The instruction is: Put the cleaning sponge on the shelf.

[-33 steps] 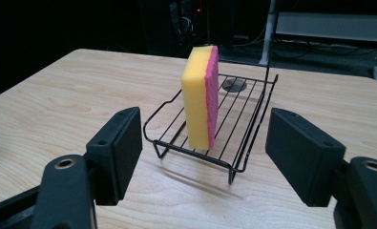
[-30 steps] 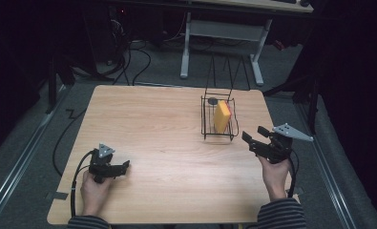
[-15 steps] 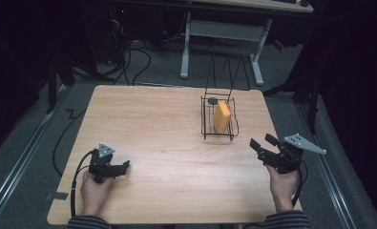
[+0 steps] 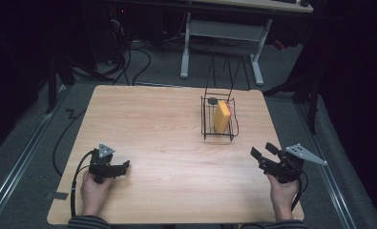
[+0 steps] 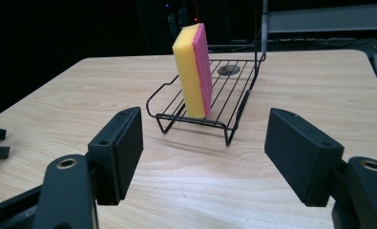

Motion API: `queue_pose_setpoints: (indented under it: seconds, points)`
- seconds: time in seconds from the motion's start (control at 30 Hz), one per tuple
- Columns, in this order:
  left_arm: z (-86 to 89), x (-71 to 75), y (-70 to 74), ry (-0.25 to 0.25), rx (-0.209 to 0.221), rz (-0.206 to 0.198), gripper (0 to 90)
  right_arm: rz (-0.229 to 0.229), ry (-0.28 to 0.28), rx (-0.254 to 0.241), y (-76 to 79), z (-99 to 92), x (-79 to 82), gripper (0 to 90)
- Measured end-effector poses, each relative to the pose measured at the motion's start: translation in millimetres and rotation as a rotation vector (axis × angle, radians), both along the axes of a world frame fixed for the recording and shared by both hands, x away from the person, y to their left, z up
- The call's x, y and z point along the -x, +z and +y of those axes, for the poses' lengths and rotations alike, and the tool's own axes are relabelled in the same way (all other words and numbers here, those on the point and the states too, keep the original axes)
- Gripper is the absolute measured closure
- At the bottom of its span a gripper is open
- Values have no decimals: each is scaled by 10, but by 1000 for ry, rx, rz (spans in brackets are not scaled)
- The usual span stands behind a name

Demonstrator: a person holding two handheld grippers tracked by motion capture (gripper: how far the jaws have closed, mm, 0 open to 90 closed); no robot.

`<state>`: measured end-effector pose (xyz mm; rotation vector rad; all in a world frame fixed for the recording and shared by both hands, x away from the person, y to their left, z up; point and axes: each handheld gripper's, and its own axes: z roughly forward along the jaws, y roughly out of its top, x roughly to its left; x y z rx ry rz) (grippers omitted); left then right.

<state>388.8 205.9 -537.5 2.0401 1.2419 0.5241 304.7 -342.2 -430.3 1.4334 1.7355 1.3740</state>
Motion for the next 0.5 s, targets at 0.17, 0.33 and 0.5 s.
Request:
queue_pose_setpoints:
  seconds: [0.17, 0.33, 0.5]
  points:
    - [0, 0, 0, 1, 0, 0, 156, 10, 3, -4, -77, 27, -1, 296]
    - [0, 0, 0, 0, 0, 0, 156, 13, 2, -17, -162, 58, -15, 299]
    - [-2, 0, -1, 2, 2, -1, 156, 25, 1, -9, -253, 103, -52, 303]
